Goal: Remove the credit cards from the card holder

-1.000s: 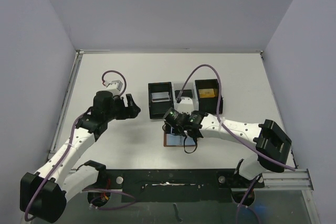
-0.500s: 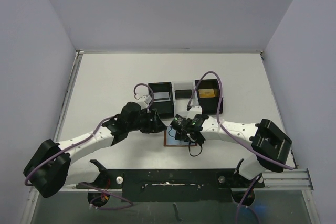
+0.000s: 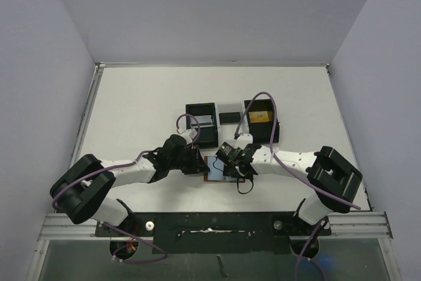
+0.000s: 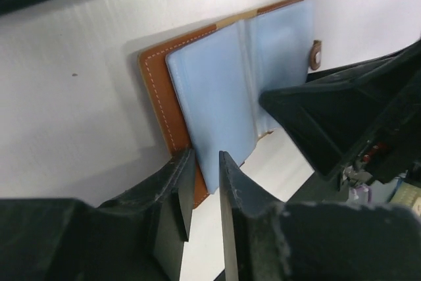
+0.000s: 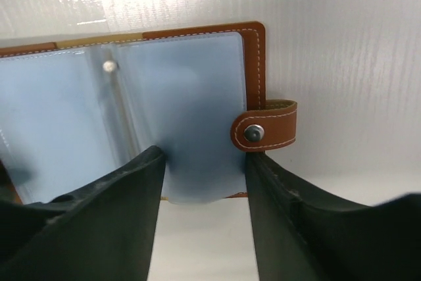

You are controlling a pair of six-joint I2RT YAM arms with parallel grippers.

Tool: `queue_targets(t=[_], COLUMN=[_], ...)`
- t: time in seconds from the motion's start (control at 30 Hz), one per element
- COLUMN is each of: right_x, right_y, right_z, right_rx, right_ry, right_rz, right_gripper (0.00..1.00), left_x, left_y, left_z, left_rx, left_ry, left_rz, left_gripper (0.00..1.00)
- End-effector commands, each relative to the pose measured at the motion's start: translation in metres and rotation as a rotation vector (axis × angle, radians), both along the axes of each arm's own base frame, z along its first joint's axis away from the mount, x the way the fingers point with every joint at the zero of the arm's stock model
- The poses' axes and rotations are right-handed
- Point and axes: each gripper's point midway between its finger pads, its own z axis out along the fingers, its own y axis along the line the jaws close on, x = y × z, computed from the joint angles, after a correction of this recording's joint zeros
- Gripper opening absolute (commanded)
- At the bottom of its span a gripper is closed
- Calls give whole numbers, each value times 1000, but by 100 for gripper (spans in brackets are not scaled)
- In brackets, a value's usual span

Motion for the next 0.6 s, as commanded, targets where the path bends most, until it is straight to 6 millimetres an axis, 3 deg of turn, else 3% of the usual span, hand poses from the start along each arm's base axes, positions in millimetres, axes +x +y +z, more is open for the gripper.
queue_targets(t=[0.0, 0.1, 0.2, 0.3, 0.47, 0.57], right_x=[6, 9, 11, 10, 11, 14], right_y=[19, 29, 39, 33, 14, 10], right_z=[-2, 6, 13, 11, 23, 45], right_rx=[60, 118, 176, 156, 68, 90], right_ry=[-11, -32, -50, -37, -53, -103], right_rz=[34, 57, 69, 55, 5, 3], right_gripper=[45, 37, 36, 36, 51, 65], left_x=[0, -1, -2, -1, 2, 3], left_y=[-17, -19, -19, -18, -9, 1], left_z=[4, 3, 3, 4, 9, 12], left_rx=[-55, -48, -48, -42, 0, 45], left_ry=[-19, -22, -22, -28, -47, -63], left_rz=[-27, -26, -27, -18, 10, 34], left_gripper=[19, 15, 14, 13, 14, 23])
